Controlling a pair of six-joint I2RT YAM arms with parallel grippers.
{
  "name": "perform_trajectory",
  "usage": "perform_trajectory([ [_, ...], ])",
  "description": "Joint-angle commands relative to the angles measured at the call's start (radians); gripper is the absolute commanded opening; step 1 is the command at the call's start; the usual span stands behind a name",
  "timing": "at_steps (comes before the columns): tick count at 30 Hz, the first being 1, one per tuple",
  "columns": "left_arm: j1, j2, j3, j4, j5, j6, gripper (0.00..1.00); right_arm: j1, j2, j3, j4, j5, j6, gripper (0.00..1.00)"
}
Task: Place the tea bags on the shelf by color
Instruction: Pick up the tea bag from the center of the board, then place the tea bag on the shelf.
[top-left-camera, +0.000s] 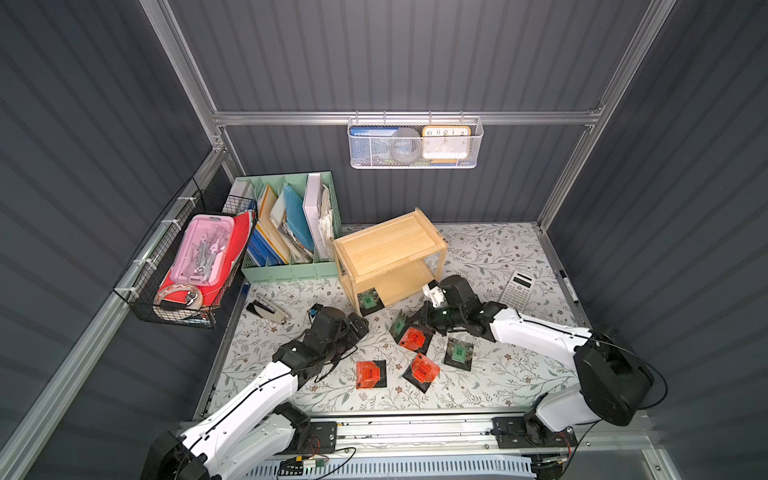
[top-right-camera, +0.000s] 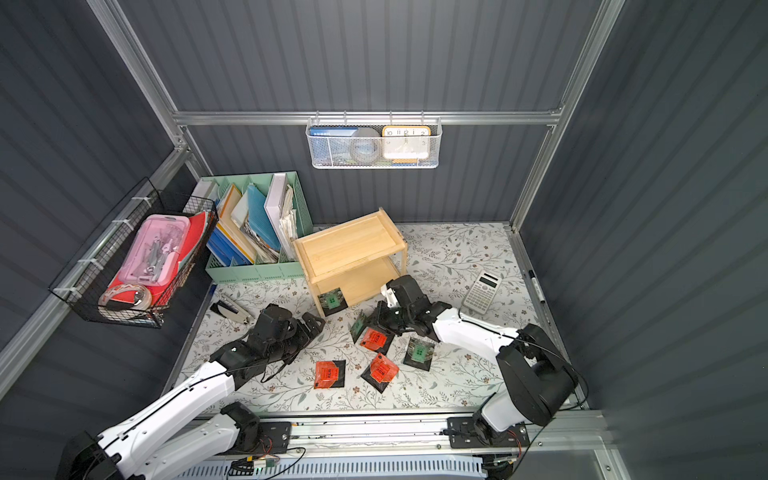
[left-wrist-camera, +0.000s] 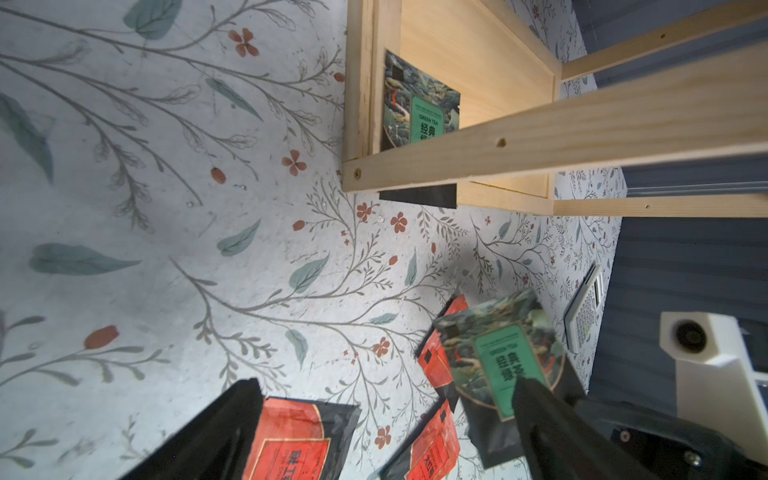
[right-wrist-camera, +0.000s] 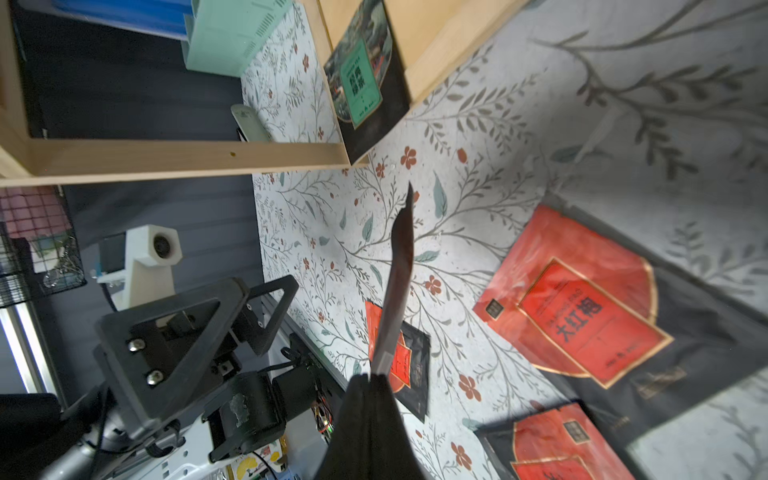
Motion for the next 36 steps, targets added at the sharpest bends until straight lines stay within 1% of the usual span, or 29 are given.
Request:
perform_trajectory([
  [1, 0.006, -0.035, 0.013, -0.094, -0.021, 0.014, 1.0, -0.039, -0.027, -0.014, 0.005, 0.009, -0.006, 0.0],
  [7, 0.006, -0.071, 0.033, -0.159, -0.013, 0.008, 1.0, -0.094, -0.008, 0.011, 0.017, 0.005, 0.017, 0.0],
  [14, 0.006, -0.058, 0.066, -0.207, 0.013, 0.015, 1.0, -0.122, 0.056, 0.032, 0.095, -0.011, 0.087, 0.0],
  [19, 0.006, -0.043, 0.077, -0.22, 0.027, 0.015, 1.0, -0.125, 0.103, 0.036, 0.214, -0.015, 0.144, 0.0],
  [23, 0.006, -0.035, 0.09, -0.239, 0.029, 0.02, 1.0, -0.127, 0.16, 0.051, 0.326, -0.044, 0.187, 0.0],
  [28, 0.006, -0.039, 0.09, -0.251, 0.027, 0.018, 1.0, -0.128, 0.224, 0.097, 0.376, -0.054, 0.209, 0.0],
  [36, 0.006, -0.062, 0.09, -0.286, 0.017, 0.012, 1.0, -0.134, 0.314, 0.17, 0.399, -0.051, 0.227, 0.0],
])
